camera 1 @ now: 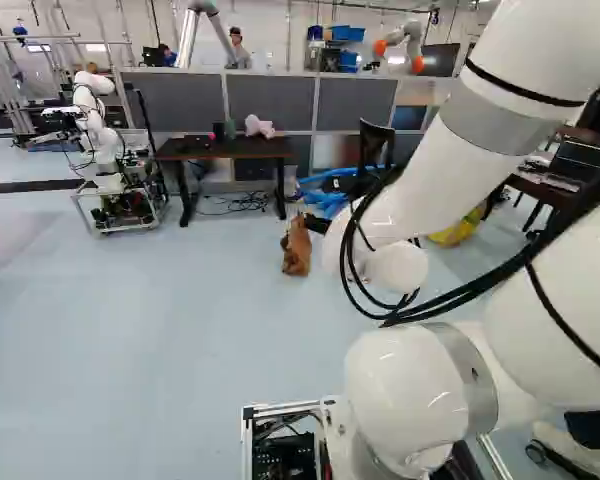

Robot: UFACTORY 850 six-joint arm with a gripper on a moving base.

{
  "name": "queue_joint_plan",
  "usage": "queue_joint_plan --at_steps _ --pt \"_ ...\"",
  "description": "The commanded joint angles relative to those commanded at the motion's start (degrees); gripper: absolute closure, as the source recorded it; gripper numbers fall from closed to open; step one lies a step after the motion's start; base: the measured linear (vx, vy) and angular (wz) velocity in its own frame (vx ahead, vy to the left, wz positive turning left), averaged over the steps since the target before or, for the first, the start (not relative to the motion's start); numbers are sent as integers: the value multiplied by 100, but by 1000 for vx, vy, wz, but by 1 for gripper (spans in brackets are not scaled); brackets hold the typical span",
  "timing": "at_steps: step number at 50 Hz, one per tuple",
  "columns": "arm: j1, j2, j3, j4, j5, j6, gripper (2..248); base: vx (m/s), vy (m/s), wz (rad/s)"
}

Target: Pick up the bag on the ground and place it on the table

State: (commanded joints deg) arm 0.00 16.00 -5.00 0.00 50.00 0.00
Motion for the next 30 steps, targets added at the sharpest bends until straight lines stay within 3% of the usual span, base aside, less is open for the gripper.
queue_joint_plan --at_steps 30 --pt "0 0 0 0 0 0 3 0 0 0"
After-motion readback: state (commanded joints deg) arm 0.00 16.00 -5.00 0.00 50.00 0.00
